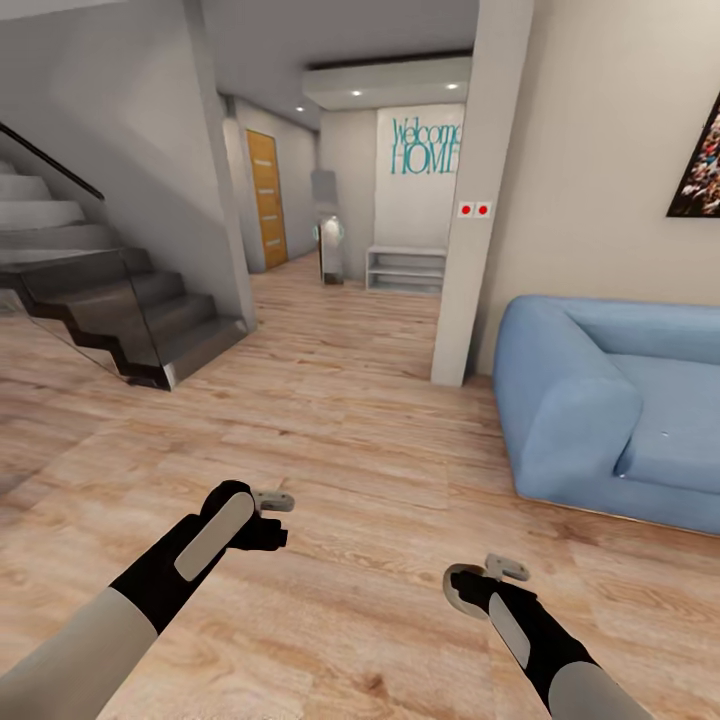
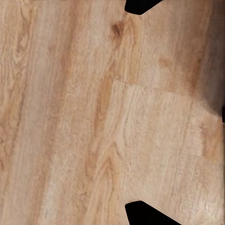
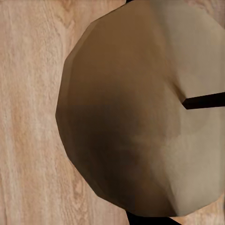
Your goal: Place each of the two pumpkins and all three candles from the living room inside a cabinet in the living room (use any cabinet), then make sure every cabinet is closed, and position the cauldron so it is next to a table in the living room.
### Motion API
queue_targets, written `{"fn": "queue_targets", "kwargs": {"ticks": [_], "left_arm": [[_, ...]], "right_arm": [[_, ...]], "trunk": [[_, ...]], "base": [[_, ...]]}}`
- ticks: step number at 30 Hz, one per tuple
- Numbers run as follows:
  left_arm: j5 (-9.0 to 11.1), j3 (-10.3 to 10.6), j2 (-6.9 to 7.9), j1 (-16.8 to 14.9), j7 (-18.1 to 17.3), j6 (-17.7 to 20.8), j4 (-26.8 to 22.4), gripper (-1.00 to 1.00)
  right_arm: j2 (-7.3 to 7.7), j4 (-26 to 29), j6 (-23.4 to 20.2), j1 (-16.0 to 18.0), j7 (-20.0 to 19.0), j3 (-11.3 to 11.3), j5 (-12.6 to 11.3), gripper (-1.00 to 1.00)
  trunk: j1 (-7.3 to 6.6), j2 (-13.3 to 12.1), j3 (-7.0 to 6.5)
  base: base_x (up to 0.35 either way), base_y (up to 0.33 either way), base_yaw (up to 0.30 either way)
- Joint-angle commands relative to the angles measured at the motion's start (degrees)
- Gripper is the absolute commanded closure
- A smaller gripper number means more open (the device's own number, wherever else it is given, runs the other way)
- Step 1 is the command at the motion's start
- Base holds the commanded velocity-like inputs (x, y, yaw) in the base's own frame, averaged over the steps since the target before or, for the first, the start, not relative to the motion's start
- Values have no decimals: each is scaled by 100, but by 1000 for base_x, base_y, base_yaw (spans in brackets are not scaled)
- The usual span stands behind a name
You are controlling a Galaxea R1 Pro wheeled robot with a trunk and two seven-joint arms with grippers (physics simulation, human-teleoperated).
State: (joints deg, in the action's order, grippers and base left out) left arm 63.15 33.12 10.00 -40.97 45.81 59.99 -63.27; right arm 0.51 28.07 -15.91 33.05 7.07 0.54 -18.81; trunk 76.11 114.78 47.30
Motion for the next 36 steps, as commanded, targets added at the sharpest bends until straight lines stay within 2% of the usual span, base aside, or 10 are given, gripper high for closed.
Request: {"fn": "queue_targets", "kwargs": {"ticks": [1, 10, 27, 29, 33, 36], "left_arm": [[57, 19, 6, -7, 60, 1, -4, -100], [50, 19, 5, -7, 60, 1, -1, -100], [49, 19, 3, -7, 60, 1, 25, -100], [49, 19, 3, -7, 60, 1, 25, -100], [49, 19, 3, -7, 60, 1, 30, -100], [49, 19, 4, -7, 60, 1, 33, -100]], "right_arm": [[1, 14, -25, -1, 40, 7, -67, 100], [1, 14, -20, -1, 35, 9, -62, 100], [7, 20, -40, -1, 32, 3, -65, 100], [9, 20, -194, 3, 33, -4, -68, 100], [14, 29, -855, 7, 52, -41, -89, 100], [17, 31, -1036, 13, 67, -61, -110, 100]], "trunk": [[-23, -39, -5], [-221, -400, -106], [-594, -1082, -403], [-638, -1162, -439], [-726, -1322, -511], [-792, -1443, -565]], "base": [[0, 0, 154], [0, 0, 136], [0, 0, 9], [0, 0, 0], [0, 0, 0], [0, 0, 0]]}}
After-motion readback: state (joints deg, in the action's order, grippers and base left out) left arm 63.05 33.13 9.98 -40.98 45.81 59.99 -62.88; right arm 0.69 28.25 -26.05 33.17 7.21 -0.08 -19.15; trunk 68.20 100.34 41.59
